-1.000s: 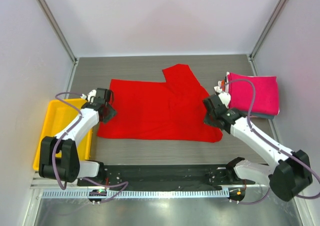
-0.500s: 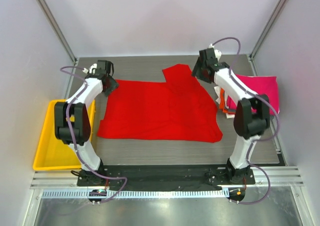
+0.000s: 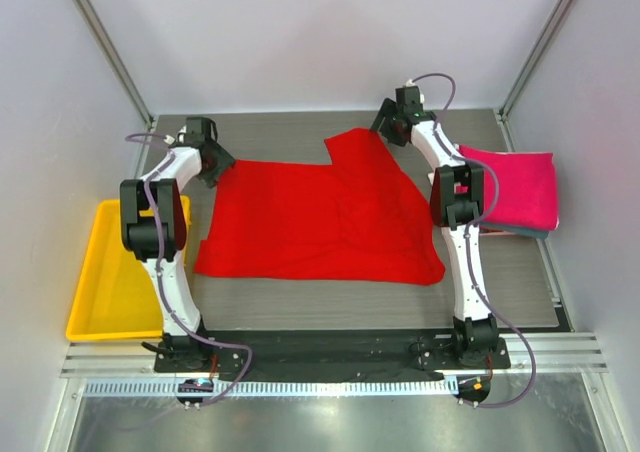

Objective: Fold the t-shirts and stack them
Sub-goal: Fold the tshirt

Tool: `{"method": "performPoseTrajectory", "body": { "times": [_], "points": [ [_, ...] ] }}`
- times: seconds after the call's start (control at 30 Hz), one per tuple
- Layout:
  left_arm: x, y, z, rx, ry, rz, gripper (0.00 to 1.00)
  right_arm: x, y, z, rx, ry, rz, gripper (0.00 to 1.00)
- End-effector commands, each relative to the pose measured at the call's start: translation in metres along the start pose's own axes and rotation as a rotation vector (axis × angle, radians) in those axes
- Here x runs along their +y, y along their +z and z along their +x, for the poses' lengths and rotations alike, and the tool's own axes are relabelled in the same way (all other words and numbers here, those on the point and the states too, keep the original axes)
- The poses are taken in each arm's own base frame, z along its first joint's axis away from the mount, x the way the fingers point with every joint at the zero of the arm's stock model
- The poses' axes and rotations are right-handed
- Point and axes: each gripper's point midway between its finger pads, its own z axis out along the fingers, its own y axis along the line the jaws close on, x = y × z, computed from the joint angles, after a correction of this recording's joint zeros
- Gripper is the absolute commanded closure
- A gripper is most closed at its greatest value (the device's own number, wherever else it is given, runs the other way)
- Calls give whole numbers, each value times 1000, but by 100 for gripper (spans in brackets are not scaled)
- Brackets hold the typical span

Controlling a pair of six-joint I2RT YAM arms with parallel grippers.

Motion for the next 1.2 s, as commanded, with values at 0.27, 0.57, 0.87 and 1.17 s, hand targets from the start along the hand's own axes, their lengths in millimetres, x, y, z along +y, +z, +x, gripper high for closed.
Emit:
{"method": "performPoseTrajectory", "body": {
  "times": [0.27,0.57,0.87,1.17],
  "points": [
    [-17,19,-62,-71,-6,120,34,38,10,-17,-4,57,-255,30],
    [-35,51,-44,58,18,202,40,38,25,-7,38,129,-323,42],
    [-32,59,-38,86,23,188,44,41,16,-6,55,134,-348,59],
    [-36,59,-29,121,29,215,54,32,6,-16,19,117,-301,98]
  ]
}}
